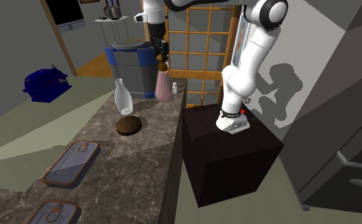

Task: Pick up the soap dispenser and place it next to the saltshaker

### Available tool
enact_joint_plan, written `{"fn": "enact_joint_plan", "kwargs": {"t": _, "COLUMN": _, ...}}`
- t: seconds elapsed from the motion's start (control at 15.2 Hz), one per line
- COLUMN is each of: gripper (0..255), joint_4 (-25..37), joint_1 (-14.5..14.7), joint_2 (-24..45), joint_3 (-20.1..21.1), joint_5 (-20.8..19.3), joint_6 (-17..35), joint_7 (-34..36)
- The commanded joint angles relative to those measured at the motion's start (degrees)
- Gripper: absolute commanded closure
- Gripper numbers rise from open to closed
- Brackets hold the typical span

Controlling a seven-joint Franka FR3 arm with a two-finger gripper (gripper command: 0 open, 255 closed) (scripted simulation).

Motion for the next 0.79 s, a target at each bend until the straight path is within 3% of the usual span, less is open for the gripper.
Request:
{"fn": "enact_joint_plan", "kwargs": {"t": 0.0, "gripper": 255, "joint_4": -0.74, "joint_1": -1.04, "joint_2": -1.02, "joint_3": -2.01, "joint_5": -1.03, "joint_6": 0.12, "joint_7": -2.91}}
{"fn": "enact_joint_plan", "kwargs": {"t": 0.73, "gripper": 255, "joint_4": -0.47, "joint_1": -6.18, "joint_2": -1.70, "joint_3": -13.29, "joint_5": -6.17, "joint_6": 1.91, "joint_7": -18.15}}
